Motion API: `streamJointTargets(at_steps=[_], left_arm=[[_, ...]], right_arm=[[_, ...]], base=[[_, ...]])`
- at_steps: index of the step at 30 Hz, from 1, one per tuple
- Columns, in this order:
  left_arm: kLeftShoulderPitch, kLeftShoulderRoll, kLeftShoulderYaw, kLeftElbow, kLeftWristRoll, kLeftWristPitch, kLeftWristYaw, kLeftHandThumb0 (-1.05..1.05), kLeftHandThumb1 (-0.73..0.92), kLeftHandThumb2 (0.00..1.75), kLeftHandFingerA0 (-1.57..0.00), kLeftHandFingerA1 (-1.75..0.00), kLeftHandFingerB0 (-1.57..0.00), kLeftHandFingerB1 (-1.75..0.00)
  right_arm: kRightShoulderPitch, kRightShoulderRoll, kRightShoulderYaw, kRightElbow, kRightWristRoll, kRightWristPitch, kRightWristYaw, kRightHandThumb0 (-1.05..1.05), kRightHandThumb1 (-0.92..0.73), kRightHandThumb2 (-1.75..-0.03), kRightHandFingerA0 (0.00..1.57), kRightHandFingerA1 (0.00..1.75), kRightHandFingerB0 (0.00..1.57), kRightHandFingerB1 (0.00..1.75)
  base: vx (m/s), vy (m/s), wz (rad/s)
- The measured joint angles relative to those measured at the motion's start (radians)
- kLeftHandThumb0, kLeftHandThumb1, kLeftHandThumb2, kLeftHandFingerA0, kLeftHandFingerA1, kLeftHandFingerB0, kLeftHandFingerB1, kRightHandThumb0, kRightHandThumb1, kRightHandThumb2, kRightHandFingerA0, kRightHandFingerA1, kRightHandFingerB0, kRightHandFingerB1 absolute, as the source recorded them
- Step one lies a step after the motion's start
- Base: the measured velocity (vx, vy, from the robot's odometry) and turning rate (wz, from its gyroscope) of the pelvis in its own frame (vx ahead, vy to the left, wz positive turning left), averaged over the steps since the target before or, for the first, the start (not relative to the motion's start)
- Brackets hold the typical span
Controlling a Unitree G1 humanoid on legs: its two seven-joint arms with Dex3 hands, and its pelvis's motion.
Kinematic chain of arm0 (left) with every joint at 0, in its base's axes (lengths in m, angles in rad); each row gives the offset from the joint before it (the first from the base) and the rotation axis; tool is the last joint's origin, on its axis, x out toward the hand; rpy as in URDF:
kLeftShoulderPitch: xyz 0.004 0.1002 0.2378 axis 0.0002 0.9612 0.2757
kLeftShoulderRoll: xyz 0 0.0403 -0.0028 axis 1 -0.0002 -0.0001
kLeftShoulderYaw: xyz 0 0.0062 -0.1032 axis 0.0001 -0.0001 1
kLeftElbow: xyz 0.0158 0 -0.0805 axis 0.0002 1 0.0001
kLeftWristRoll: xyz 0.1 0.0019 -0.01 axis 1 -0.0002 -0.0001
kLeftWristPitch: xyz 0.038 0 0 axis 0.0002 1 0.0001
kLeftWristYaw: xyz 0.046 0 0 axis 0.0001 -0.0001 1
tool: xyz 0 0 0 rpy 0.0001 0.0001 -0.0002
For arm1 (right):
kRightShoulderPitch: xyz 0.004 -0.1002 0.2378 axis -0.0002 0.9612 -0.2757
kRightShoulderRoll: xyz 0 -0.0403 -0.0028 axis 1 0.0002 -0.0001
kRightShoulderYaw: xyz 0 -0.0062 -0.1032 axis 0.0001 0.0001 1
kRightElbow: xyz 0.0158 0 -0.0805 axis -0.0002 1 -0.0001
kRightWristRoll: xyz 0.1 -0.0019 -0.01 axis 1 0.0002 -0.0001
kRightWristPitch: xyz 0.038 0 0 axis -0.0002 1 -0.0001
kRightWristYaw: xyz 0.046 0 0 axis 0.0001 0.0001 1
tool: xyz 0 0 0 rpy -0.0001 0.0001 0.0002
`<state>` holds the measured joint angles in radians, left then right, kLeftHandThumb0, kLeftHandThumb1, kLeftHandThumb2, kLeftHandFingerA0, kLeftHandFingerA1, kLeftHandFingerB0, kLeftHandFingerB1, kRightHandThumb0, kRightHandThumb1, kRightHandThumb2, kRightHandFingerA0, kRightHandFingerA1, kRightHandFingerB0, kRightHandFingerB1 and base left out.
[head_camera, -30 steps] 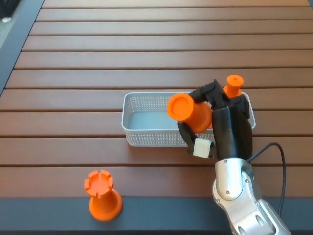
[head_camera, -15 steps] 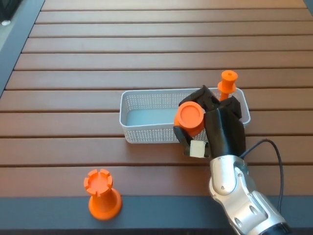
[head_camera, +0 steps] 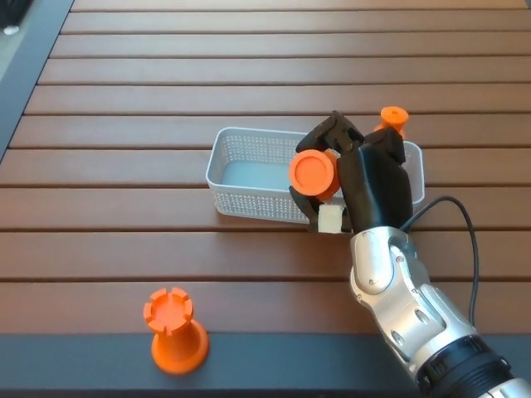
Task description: Using the right hand to place 3 different shape and weight chess pieces into a small container
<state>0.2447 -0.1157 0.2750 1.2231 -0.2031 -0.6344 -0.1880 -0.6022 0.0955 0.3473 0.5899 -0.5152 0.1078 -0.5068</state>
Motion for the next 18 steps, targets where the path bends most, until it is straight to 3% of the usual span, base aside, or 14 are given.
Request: streamJointTargets(at_steps=[2, 3, 7, 8, 11, 12, 16, 17, 18], left_arm=[[0.000, 0.001, 0.000, 0.000, -0.001, 0.001, -0.003, -0.10, 0.04, 1.71, -1.53, -1.25, -1.46, -1.21], [0.000, 0.001, 0.000, 0.000, -0.001, 0.001, -0.004, -0.04, 0.45, 1.23, -1.46, -1.33, -1.46, -1.32], [0.005, 0.004, -0.013, 0.000, 0.001, 0.001, -0.004, -0.04, 0.43, 1.22, -1.46, -1.33, -1.47, -1.32], [0.005, 0.004, -0.014, 0.000, 0.001, 0.001, -0.004, -0.08, 0.06, 1.71, -1.53, -1.26, -1.48, -1.20], [0.006, 0.004, -0.014, 0.000, 0.001, 0.001, -0.002, -0.13, 0.01, 1.73, -1.57, -1.23, -1.56, -1.11], [0.006, 0.004, -0.014, 0.000, 0.000, 0.001, -0.002, -0.04, 0.38, 1.20, -1.46, -1.33, -1.48, -1.32], [0.008, 0.005, -0.014, 0.000, -0.001, -0.003, -0.005, -0.04, 0.38, 1.20, -1.46, -1.33, -1.48, -1.32], [0.009, 0.005, -0.015, 0.000, -0.001, -0.004, -0.006, -0.14, 0.07, 1.65, -1.53, -1.24, -1.49, -1.23], [0.009, 0.005, -0.015, 0.000, -0.001, -0.004, -0.006, -0.14, 0.07, 1.65, -1.53, -1.24, -1.49, -1.23]], right_arm=[[-0.001, 0.001, 0.002, -0.002, -0.003, -0.001, 0.000, -0.23, -0.54, -1.07, 0.94, 1.75, 0.75, 1.60], [-0.001, 0.001, 0.003, -0.003, -0.005, -0.002, 0.000, -0.21, -0.58, -1.01, 0.93, 1.75, 0.74, 1.62], [-0.001, 0.006, 0.013, -0.034, -0.017, -0.002, 0.000, -0.21, -0.58, -1.00, 0.93, 1.75, 0.72, 1.64], [-0.001, 0.009, 0.015, -0.045, -0.021, -0.002, 0.000, -0.22, -0.57, -1.00, 0.94, 1.75, 0.76, 1.51], [-0.001, 0.010, 0.020, -0.061, -0.028, 0.000, 0.001, -0.23, -0.59, -0.94, 0.94, 1.75, 0.71, 1.59], [-0.001, 0.008, 0.022, -0.067, -0.032, 0.001, 0.001, -0.22, -0.58, -0.96, 0.95, 1.75, 0.71, 1.62], [-0.004, 0.003, 0.023, -0.067, -0.038, 0.001, 0.001, -0.22, -0.58, -0.96, 0.95, 1.75, 0.71, 1.62], [-0.005, 0.002, 0.023, -0.067, -0.040, 0.001, 0.001, -0.19, -0.57, -0.97, 0.92, 1.75, 0.69, 1.69], [-0.006, 0.001, 0.023, -0.067, -0.041, 0.001, 0.001, -0.19, -0.57, -0.97, 0.92, 1.75, 0.69, 1.69]], base=[[0.00, 0.000, 0.00], [0.00, 0.000, 0.00], [0.00, 0.000, 0.00], [0.00, 0.000, 0.00], [0.00, 0.000, 0.00], [0.00, 0.000, 0.00], [0.00, 0.000, 0.00], [0.00, 0.000, 0.00], [0.00, 0.000, 0.00]])
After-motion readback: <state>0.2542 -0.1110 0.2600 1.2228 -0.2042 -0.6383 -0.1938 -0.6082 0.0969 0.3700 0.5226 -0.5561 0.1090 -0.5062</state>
